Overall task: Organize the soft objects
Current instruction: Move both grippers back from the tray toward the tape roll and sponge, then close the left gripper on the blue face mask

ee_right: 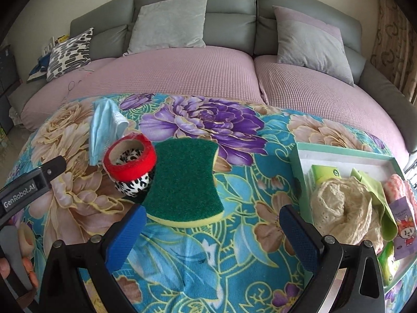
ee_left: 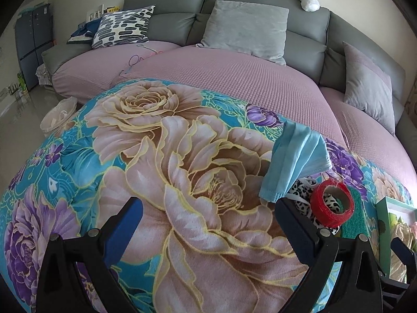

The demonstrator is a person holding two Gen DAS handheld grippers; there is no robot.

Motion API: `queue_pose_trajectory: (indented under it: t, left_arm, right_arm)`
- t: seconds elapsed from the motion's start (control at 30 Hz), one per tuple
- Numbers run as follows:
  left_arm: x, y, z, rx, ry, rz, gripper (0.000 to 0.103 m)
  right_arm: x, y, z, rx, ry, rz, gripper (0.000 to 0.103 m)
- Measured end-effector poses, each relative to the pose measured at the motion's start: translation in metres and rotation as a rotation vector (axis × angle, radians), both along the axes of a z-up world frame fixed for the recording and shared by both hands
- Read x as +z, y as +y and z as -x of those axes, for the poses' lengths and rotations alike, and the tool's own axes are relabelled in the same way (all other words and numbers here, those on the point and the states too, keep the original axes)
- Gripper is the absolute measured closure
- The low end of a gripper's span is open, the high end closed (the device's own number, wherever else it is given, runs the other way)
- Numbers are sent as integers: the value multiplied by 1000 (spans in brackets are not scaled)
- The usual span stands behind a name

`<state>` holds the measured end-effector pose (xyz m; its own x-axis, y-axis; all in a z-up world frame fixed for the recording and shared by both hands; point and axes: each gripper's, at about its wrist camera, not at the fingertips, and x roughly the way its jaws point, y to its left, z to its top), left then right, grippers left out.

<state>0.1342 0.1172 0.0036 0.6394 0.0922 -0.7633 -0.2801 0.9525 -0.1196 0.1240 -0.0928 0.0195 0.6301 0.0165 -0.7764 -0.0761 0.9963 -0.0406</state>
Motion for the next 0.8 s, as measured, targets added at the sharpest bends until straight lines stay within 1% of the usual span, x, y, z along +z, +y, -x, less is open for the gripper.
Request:
queue_pose_trajectory:
  t: [0.13,0.3,0.37,0.53,0.7,0.8]
  left_arm:
    - [-2,0,-6,-28,11,27,2]
    - [-5,-1,-15,-57,9,26,2]
    - [-4,-3,-20,-73,-20,30,2]
    - [-11,-10,-30,-133,-23,38,2]
    - [-7,-10,-33,-173,-66,81,3]
    - [-8,-11,-35,-202,-79,101,5]
  right_arm:
    - [3,6,-3,25,-22,-20,0]
    - [2,13,-7,40,-29,-19,0]
    - [2,12,-9,35,-31,-19,0]
    - [3,4,-13,8,-36,-13,0]
    - [7,-1,-15,-7,-59,-14,0]
    - [7,1,-17,-4,-61,-9,0]
